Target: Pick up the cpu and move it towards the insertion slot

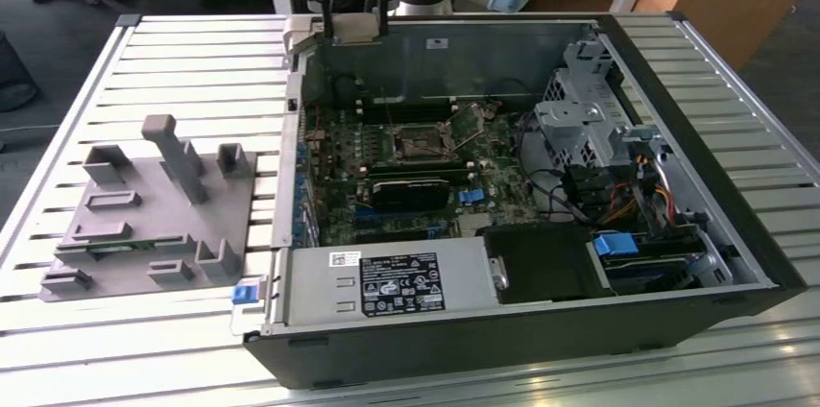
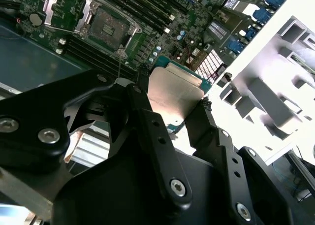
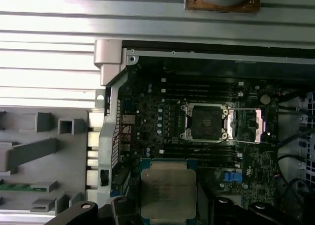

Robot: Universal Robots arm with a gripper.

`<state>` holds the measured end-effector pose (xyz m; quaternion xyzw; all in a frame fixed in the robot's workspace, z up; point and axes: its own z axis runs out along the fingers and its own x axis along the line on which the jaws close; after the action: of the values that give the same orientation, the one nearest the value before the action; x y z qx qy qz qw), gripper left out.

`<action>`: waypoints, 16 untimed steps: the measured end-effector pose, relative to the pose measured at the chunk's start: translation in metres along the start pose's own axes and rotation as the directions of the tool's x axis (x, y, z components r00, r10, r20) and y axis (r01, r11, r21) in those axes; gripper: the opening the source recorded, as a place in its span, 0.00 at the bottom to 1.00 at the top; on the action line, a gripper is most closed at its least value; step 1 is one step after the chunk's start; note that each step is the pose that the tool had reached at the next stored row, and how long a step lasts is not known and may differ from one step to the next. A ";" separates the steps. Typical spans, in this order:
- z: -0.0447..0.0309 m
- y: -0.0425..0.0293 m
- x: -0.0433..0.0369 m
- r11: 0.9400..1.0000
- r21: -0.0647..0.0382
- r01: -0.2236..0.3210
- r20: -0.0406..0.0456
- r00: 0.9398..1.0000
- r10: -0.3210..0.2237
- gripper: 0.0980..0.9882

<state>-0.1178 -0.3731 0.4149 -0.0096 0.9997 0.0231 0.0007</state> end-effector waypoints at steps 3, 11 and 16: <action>0.0005 0.0020 -0.0022 1.000 0.000 0.000 0.000 1.000 0.000 0.50; 0.0024 0.0058 -0.0127 1.000 0.000 0.000 0.000 1.000 0.000 0.50; 0.0039 0.0086 -0.0228 1.000 0.000 0.000 0.000 1.000 0.000 0.50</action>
<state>-0.0951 -0.3638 0.4114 -0.0096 0.9997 0.0231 0.0007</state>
